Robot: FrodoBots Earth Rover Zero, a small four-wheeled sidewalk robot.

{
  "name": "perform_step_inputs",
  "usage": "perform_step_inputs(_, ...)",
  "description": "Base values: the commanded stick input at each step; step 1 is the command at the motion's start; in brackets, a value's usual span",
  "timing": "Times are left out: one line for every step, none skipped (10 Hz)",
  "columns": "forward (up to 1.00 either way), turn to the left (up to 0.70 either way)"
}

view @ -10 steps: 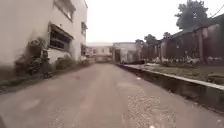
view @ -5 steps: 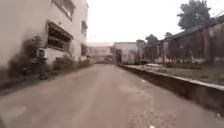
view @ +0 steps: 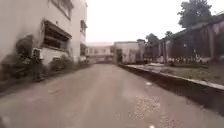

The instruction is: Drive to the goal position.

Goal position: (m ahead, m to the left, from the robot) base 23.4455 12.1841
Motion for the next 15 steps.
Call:
perform_step_inputs(0.7, 0.0)
perform_step_inputs(0.7, 0.0)
perform_step_inputs(0.7, 0.0)
perform_step_inputs(0.7, 0.0)
perform_step_inputs(0.7, 0.0)
perform_step_inputs(0.7, 0.0)
perform_step_inputs(0.7, 0.0)
perform_step_inputs(0.7, 0.0)
perform_step_inputs(0.7, 0.0)
perform_step_inputs(0.7, 0.0)
perform_step_inputs(0.7, 0.0)
perform_step_inputs(0.7, 0.0)
perform_step_inputs(0.7, 0.0)
perform_step_inputs(0.7, 0.0)
perform_step_inputs(0.7, 0.0)
